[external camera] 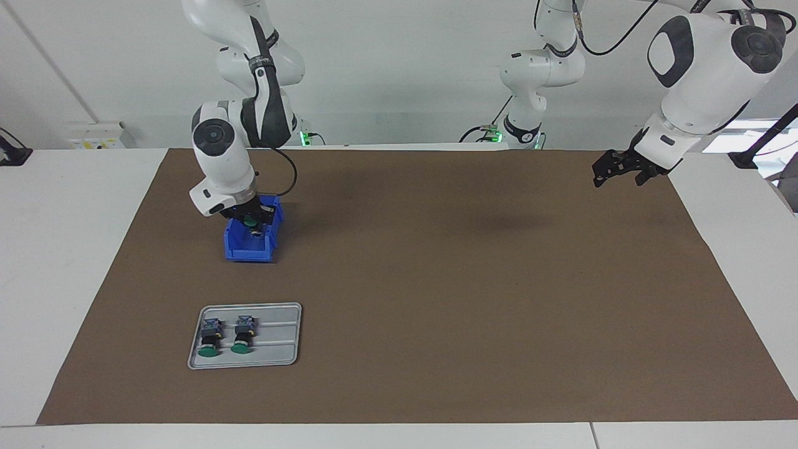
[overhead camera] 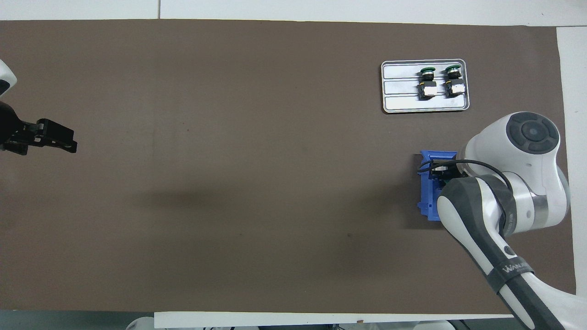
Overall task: Place and press button with both arms
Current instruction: 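Lower the green button into the blue bin with the right gripper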
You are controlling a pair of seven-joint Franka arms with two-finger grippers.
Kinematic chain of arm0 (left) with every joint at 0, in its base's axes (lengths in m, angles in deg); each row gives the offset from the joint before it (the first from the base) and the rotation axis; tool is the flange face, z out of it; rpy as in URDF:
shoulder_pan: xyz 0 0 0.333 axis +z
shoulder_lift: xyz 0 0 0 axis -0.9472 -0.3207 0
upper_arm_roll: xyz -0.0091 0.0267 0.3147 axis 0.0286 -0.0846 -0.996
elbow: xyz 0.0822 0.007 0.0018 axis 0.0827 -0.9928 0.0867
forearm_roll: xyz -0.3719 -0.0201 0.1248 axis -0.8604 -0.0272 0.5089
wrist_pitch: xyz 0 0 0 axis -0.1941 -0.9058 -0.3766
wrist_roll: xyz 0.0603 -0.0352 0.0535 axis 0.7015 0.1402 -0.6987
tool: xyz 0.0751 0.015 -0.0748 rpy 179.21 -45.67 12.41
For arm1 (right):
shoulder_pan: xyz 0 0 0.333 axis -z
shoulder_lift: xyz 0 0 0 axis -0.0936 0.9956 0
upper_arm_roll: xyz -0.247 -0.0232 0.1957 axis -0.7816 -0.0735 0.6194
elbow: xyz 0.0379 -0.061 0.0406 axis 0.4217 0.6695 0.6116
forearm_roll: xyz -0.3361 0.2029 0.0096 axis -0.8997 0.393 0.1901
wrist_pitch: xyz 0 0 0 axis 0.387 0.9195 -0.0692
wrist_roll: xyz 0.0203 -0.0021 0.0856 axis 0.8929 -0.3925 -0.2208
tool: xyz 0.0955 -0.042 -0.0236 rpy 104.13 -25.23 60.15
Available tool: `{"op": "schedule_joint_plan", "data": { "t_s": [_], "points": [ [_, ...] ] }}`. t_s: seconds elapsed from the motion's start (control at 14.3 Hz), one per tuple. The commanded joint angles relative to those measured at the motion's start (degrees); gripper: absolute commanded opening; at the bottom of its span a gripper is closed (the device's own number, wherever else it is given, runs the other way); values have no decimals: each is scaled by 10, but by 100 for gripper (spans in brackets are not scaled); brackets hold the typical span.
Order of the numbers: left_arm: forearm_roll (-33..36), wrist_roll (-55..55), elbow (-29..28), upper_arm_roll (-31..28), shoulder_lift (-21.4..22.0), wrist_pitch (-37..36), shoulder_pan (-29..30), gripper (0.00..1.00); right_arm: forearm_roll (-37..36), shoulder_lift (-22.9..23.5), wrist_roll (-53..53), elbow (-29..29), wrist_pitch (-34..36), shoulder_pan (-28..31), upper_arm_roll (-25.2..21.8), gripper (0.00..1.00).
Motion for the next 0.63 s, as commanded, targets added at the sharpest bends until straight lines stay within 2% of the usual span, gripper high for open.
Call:
{"op": "schedule_joint_plan", "data": {
  "t_s": [0.0,0.21,0.42,0.56],
  "points": [
    [-4,7,5,0,-1,2,3,100,-9,-5,-19,13,-9,8,3,7],
    [-4,7,5,0,-1,2,3,100,-9,-5,-19,13,-6,8,3,10],
    [-4,7,5,0,-1,2,3,100,-9,-5,-19,13,-6,9,3,37],
    [-4,7,5,0,-1,2,3,100,-9,-5,-19,13,-9,9,3,39]
  ]
}}
